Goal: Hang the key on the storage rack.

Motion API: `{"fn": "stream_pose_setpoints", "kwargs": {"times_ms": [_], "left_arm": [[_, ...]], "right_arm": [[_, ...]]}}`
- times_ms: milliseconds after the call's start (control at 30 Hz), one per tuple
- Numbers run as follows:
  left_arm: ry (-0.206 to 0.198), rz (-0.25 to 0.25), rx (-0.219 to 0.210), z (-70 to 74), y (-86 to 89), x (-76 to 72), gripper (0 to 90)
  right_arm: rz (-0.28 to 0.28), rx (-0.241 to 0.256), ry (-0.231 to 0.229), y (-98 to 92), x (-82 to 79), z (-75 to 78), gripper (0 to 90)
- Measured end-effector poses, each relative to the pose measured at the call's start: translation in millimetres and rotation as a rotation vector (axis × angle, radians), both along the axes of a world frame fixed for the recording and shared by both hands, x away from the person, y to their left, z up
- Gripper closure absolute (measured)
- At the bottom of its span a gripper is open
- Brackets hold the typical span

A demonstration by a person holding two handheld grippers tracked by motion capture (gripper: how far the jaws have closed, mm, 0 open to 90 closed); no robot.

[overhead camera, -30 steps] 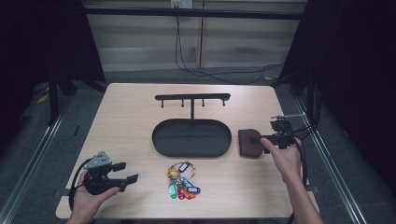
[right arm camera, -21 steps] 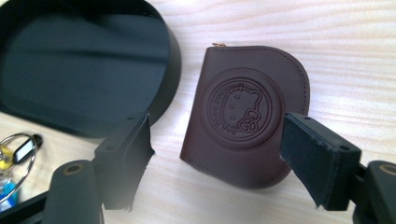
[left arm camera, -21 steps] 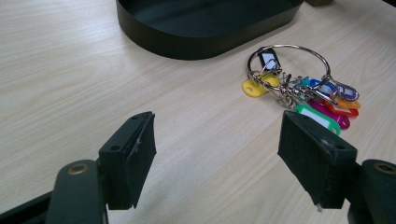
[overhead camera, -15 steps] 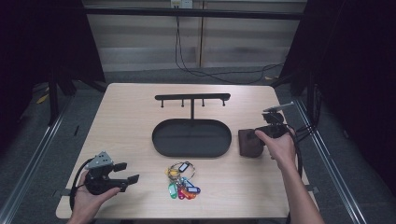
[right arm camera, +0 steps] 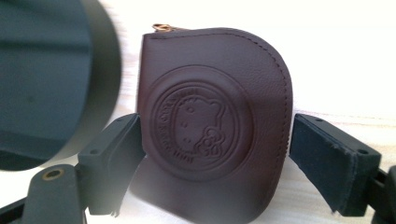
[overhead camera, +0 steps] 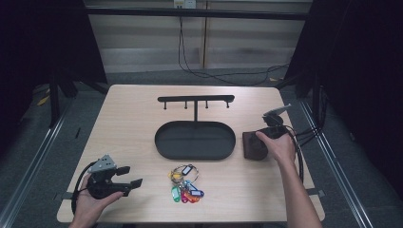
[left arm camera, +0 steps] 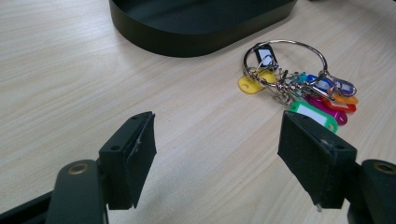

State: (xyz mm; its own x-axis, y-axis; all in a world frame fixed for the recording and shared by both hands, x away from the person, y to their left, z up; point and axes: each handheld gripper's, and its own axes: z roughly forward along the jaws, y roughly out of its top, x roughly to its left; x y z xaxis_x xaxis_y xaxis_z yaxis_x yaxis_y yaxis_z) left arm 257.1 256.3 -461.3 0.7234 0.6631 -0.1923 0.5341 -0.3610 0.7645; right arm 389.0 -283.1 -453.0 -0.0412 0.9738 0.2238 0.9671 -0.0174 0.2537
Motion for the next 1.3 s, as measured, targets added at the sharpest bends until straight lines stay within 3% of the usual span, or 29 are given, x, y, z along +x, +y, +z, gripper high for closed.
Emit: {"fn": "stream_pose_setpoints", "kwargs": {"times_ms": [167, 233, 333, 500, 600, 700, 867, 1033, 1067, 1100, 1167, 1300], "left_arm": [[-0.001, -0.002, 0.001, 0.2, -0.6, -0.9, 27.8], [-0.002, -0.003, 0.0, 0.1, -0.9, -0.9, 27.8], [-0.001, -0.005, 0.004, -0.1, -1.4, -0.6, 27.8], [0.0, -0.005, -0.003, 0.2, -1.0, -1.1, 27.8], [0.002, -0.005, -0.003, 0.0, -0.9, -0.8, 27.8], [0.001, -0.007, -0.002, 0.0, -1.1, -0.9, 27.8], [0.005, -0.002, 0.0, 0.2, -0.4, -0.9, 27.8], [0.003, -0.005, 0.0, 0.0, -0.9, -0.5, 27.8], [0.002, -0.005, 0.001, 0.0, -1.3, -0.7, 27.8], [0.002, -0.005, 0.001, 0.0, -1.3, -0.7, 27.8], [0.002, -0.006, 0.001, 0.0, -1.7, -0.7, 27.8], [0.001, -0.005, 0.0, 0.1, -1.5, -0.7, 27.8]], "right_arm": [[-0.006, -0.014, 0.014, 3.6, 2.7, -7.1, 16.0], [-0.012, 0.005, 0.005, 5.1, 2.5, -9.8, 16.0], [0.007, -0.006, -0.01, 13.1, 3.2, -11.9, 15.8], [0.016, 0.033, 0.003, 20.6, 6.6, -16.6, 14.9], [0.039, 0.087, 0.005, 26.2, 9.3, -15.1, 32.2], [0.05, 0.056, 0.015, 30.5, 10.6, -12.1, 33.1], [0.037, 0.077, 0.034, 27.3, 11.3, -11.6, 34.3], [0.02, 0.122, 0.025, 21.0, 8.6, -4.4, 46.3], [0.016, 0.129, 0.012, 17.7, 6.5, 0.6, 52.9], [0.016, 0.129, 0.012, 17.7, 6.5, 0.6, 52.9], [0.024, 0.118, 0.007, 16.2, 4.4, 8.2, 61.9], [0.032, 0.067, 0.005, 18.8, 4.1, 19.1, 63.9]]}}
